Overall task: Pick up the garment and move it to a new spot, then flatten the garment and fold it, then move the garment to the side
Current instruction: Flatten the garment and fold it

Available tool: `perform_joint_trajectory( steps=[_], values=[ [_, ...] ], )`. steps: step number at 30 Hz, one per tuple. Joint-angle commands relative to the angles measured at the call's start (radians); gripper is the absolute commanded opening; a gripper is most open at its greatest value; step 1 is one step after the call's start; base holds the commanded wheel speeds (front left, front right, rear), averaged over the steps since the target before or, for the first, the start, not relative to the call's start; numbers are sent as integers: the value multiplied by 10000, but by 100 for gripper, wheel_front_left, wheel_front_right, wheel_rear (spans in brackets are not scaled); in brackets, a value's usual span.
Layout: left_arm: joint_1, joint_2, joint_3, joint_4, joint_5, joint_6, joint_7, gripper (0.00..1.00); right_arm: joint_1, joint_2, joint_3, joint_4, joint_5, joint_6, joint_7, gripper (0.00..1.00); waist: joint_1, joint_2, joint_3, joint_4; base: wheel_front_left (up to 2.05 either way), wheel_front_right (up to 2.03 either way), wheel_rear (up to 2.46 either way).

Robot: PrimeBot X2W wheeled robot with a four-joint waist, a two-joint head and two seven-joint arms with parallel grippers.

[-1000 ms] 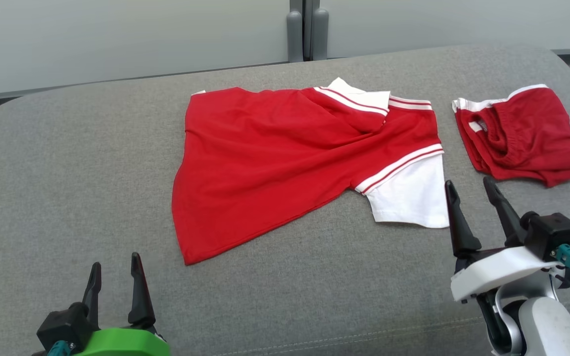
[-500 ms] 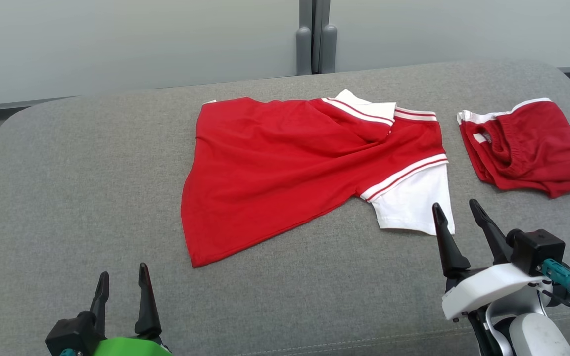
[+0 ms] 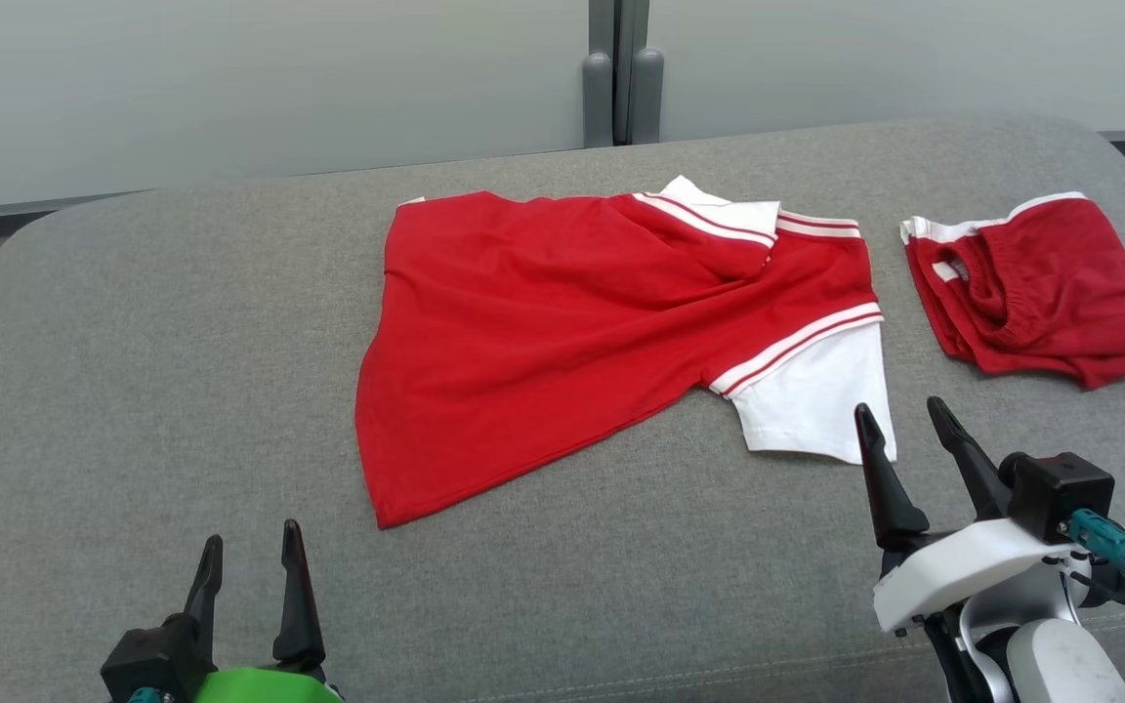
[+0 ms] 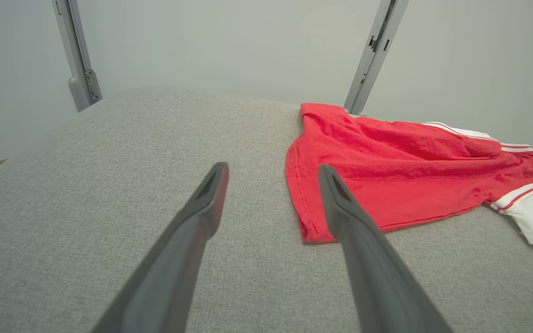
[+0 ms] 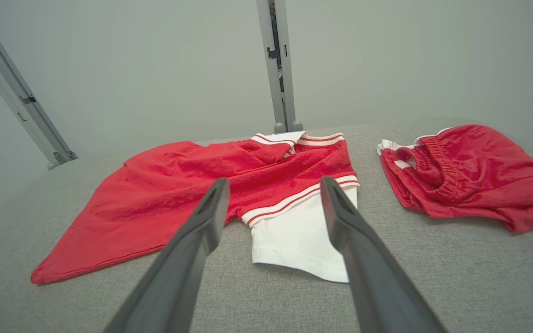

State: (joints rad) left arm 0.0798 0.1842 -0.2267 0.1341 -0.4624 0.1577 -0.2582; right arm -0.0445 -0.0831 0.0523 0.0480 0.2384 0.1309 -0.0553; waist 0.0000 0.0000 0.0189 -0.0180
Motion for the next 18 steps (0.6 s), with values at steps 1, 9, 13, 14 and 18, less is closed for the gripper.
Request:
perform_joint_trajectory(
  steps=[1,9,13,14,18],
  values=[
    [-101,100,-7,-21,96,20,-67,100,109,-9,-17,10,-7,-3,14,100,0,0,16,4,0,0,0],
    [-382,113,-389,138,307,-68,195,100,-3,-50,-140,90,-93,-3,207,100,0,0,157,26,0,0,0],
    [-773,-274,-621,540,-122,-327,558,100,-131,-17,-345,233,-175,-4,353,100,0,0,287,30,0,0,0],
    [-868,-416,-627,676,-329,-436,684,100,-156,-6,-412,277,-191,-4,394,100,0,0,330,25,0,0,0],
    [-1397,-812,-595,1399,-1115,-766,1223,100,-244,82,-691,458,-92,-4,485,100,0,0,518,-52,0,0,0]
  ],
)
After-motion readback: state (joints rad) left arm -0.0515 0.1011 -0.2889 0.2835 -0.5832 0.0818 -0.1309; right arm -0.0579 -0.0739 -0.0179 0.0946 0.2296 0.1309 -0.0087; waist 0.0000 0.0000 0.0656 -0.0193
